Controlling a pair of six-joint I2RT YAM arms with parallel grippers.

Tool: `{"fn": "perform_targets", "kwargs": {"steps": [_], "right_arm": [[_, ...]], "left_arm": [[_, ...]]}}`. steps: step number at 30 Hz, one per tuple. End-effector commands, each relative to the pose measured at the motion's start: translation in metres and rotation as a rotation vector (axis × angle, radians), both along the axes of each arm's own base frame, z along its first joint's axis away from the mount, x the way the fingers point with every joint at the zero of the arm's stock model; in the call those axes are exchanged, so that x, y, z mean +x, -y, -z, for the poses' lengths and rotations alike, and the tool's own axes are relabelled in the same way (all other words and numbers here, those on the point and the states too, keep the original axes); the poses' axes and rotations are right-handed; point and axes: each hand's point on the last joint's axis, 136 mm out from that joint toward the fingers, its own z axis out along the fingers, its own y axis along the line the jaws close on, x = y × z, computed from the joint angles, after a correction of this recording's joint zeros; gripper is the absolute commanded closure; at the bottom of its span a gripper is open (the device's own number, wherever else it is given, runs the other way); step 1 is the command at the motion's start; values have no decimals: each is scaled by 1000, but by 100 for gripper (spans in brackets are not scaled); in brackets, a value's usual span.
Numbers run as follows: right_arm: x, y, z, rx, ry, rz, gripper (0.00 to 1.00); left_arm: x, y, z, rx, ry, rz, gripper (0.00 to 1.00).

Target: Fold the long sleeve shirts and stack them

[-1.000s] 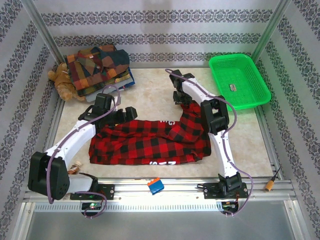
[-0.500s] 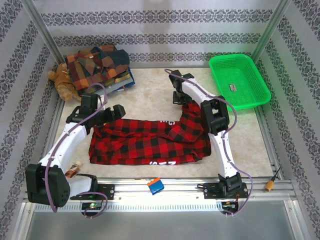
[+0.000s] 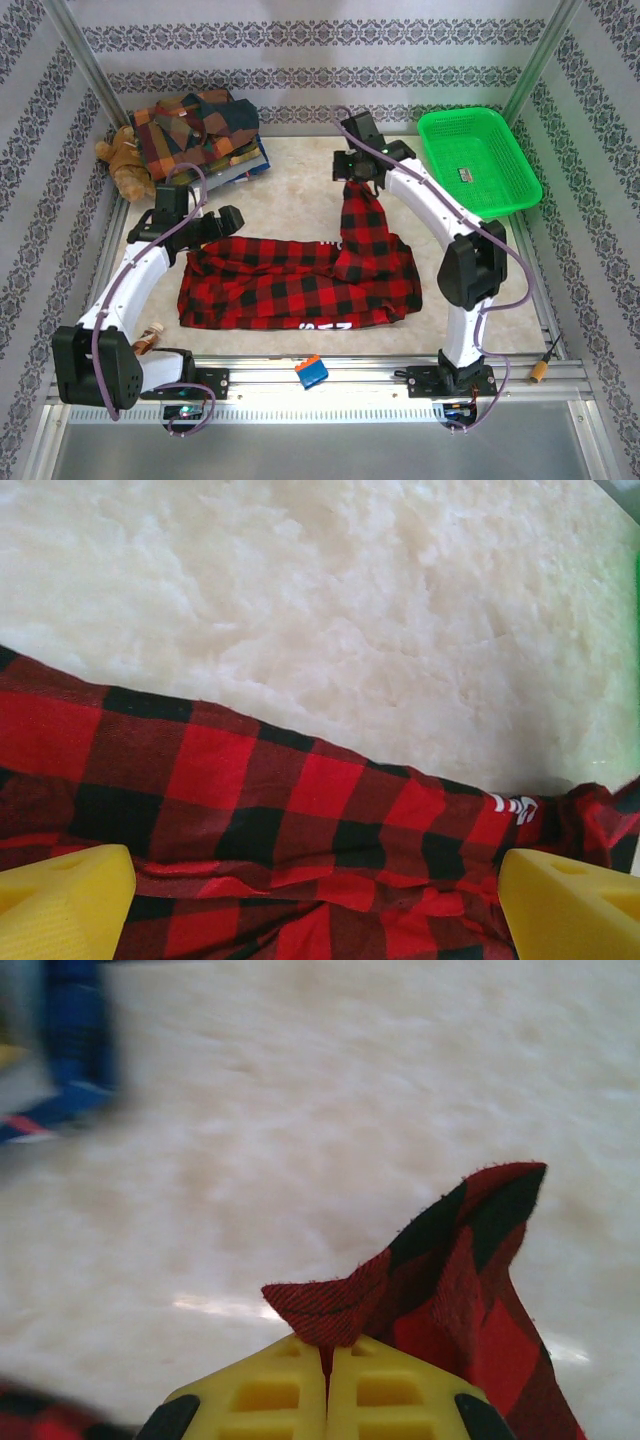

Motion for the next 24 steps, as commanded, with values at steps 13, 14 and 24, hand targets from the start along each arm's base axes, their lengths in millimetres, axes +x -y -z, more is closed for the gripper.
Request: {"fn": "perform_targets", "kwargs": {"steps": [13, 14, 24], "right_arm": [[-92, -145, -2, 173, -71, -450, 100], [-97, -148, 2, 167, -79, -464, 100], [-136, -183, 31, 185, -188, -591, 99]], "left_arm": [[-14, -47, -5, 108, -41, -200, 5], [-15, -49, -5, 110, -39, -207, 5], [-14, -46, -6, 80, -19, -217, 5]]}}
